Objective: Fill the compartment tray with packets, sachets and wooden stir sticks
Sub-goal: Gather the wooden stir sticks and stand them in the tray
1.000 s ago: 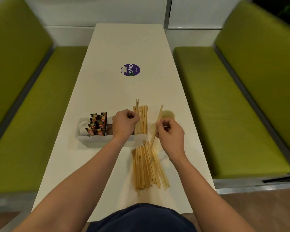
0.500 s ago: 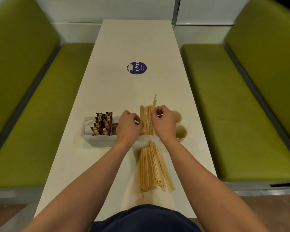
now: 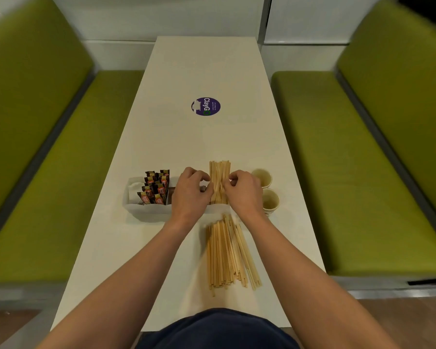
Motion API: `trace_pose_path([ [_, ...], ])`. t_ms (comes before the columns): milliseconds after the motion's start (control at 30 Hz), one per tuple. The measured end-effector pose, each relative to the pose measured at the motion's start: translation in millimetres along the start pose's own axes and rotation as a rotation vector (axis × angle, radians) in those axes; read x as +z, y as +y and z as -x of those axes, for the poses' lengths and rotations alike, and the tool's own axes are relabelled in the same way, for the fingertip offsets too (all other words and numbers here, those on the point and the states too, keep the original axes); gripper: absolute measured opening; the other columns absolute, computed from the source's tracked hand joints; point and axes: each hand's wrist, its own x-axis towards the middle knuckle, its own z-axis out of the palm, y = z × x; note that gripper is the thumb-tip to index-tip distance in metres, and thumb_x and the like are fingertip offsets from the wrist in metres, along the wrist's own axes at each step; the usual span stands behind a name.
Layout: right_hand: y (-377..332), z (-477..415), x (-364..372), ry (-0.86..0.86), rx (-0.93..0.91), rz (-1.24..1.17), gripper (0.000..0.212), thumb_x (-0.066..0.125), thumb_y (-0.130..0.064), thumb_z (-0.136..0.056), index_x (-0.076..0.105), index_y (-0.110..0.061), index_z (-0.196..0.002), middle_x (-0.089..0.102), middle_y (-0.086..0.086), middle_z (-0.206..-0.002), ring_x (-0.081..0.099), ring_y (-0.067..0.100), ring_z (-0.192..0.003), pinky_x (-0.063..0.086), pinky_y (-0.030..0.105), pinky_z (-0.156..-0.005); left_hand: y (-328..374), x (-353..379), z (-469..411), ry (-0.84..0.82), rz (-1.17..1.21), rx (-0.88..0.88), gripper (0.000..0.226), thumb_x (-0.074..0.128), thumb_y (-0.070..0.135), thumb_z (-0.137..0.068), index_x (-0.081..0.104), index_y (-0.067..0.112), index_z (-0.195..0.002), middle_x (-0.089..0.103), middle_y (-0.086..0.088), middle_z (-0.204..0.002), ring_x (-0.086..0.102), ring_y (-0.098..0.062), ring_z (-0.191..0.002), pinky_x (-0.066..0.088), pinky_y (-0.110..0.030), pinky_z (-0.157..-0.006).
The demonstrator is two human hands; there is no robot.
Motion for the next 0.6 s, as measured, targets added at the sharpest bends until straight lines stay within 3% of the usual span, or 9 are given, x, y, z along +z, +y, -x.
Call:
trace_pose_path([
  [100, 4.4, 15.8, -9.8, 0.023, -0.034, -0.047, 0.025, 0.062, -0.029, -0.098, 0.072, -0.011, -0.114, 0.072, 0.000, -0.098, 0.067, 0.017, -0.091, 0.058, 0.040, -0.081, 2.5, -8.1, 13.9, 0.039, -0.006, 0.046, 0.012, 0.069, 0.024, -0.091, 0.072, 0.018, -0.101, 0.054, 0.009, -0.097, 0.056, -0.001, -0.075, 0.050, -0.024, -0.071],
  [200, 14.2, 40.5, -20.3, -0.007, -0.045, -0.109, 0.018, 0.065, -0.028, -0.096, 0.074, -0.016, -0.106, 0.071, -0.008, -0.089, 0.066, 0.008, -0.083, 0.059, 0.034, -0.079, 1.2, -14.6, 36.8, -0.002, 0.000, 0.052, 0.007, 0.070, 0.027, -0.090, 0.071, 0.022, -0.096, 0.055, 0.012, -0.090, 0.056, -0.003, -0.081, 0.042, -0.013, -0.072],
  [400, 52.0, 89.6, -21.2, -0.192, 0.065, 0.024, 0.017, 0.067, -0.037, -0.092, 0.077, -0.025, -0.100, 0.073, -0.012, -0.092, 0.067, 0.009, -0.087, 0.058, 0.035, -0.082, -12.6, -7.2, 92.1, -0.266, -0.013, -0.208, 0.019, 0.069, 0.049, -0.085, 0.068, 0.031, -0.081, 0.066, 0.014, -0.080, 0.062, -0.003, -0.078, 0.056, -0.035, -0.072],
  [600, 61.6, 102.4, -7.3, -0.275, 0.109, 0.185, 0.031, 0.067, -0.044, -0.089, 0.074, -0.020, -0.108, 0.072, -0.003, -0.103, 0.066, 0.020, -0.097, 0.054, 0.035, -0.083, -2.6, 9.7, 115.0, -0.383, -0.136, -0.310, 0.035, 0.066, 0.061, -0.082, 0.064, 0.027, -0.074, 0.065, 0.012, -0.073, 0.062, -0.008, -0.071, 0.056, -0.035, -0.066],
])
